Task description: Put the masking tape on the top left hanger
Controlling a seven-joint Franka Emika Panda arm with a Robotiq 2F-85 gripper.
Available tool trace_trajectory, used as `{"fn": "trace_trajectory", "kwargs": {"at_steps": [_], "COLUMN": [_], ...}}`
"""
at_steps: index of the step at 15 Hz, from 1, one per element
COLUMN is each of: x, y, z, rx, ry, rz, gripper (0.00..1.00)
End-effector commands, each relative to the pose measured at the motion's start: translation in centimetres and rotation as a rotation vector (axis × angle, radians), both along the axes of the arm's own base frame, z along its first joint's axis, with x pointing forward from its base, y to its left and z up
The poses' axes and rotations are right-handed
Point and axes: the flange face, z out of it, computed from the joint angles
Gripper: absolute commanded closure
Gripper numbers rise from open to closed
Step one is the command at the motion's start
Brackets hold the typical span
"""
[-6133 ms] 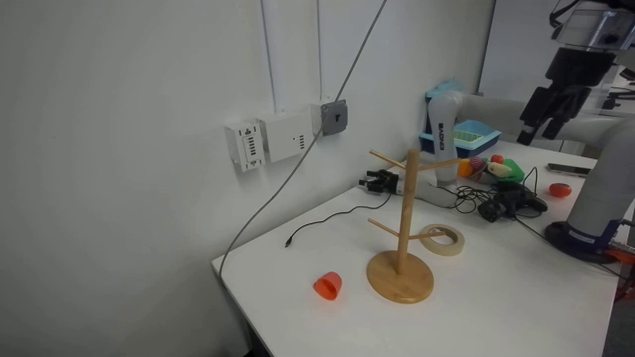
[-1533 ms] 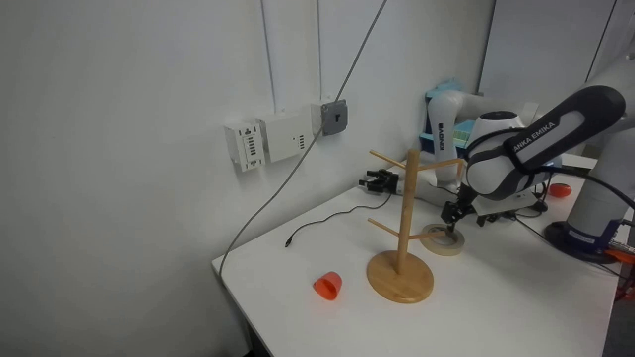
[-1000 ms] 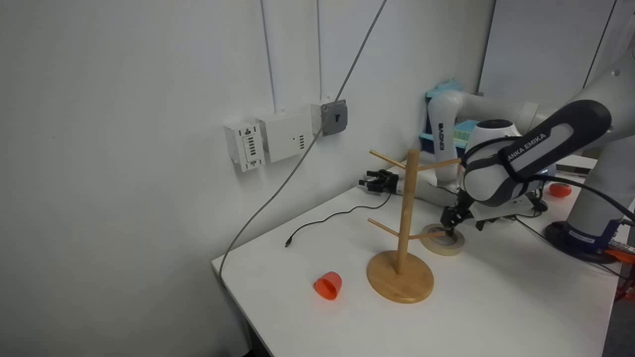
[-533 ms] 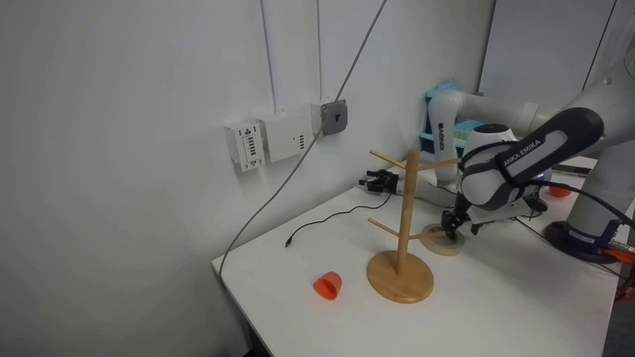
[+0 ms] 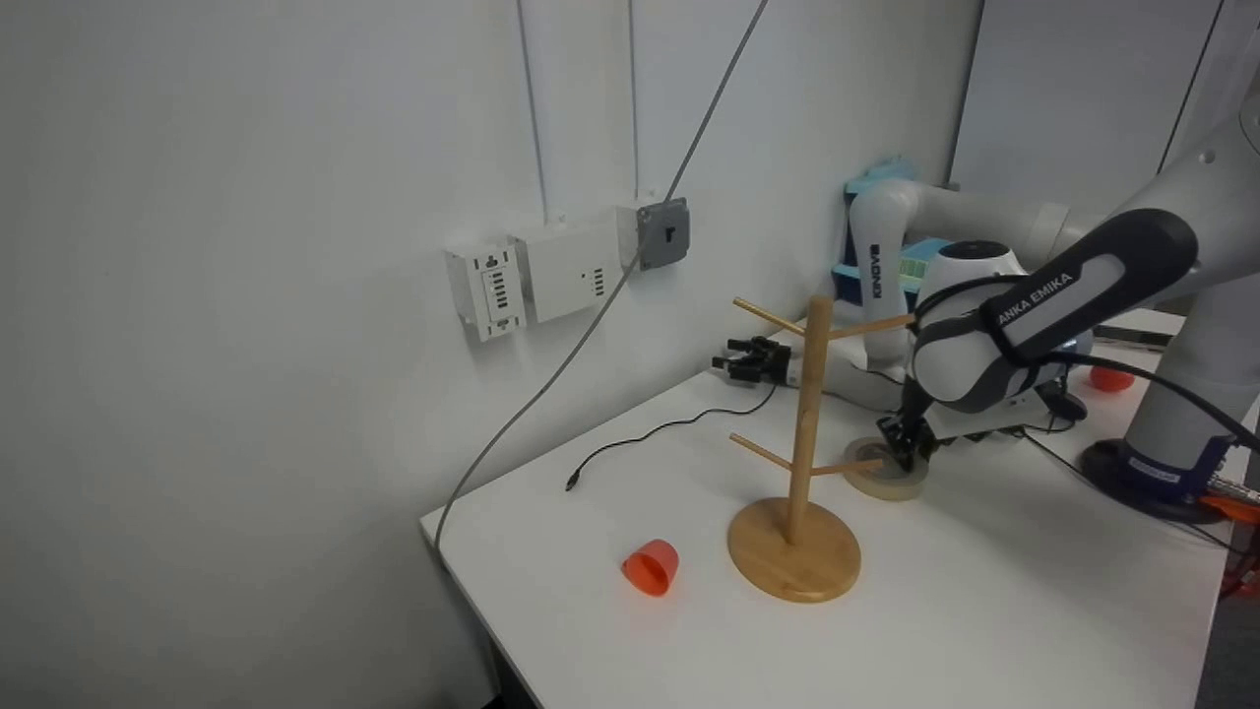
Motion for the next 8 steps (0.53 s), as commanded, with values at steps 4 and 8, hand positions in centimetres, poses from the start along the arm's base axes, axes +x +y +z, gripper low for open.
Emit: {"fn": "trace_trajectory", "kwargs": {"at_steps": [4,8], "x": [-1.0,-2.1], "y": [-0.7,-0.8], "z": [4.4,8.4], "rx": [-0.024,-0.025], "ry": [-0.008,0.005], "rz": [0.021,0.047], "gripper": [0.94,0.94]}}
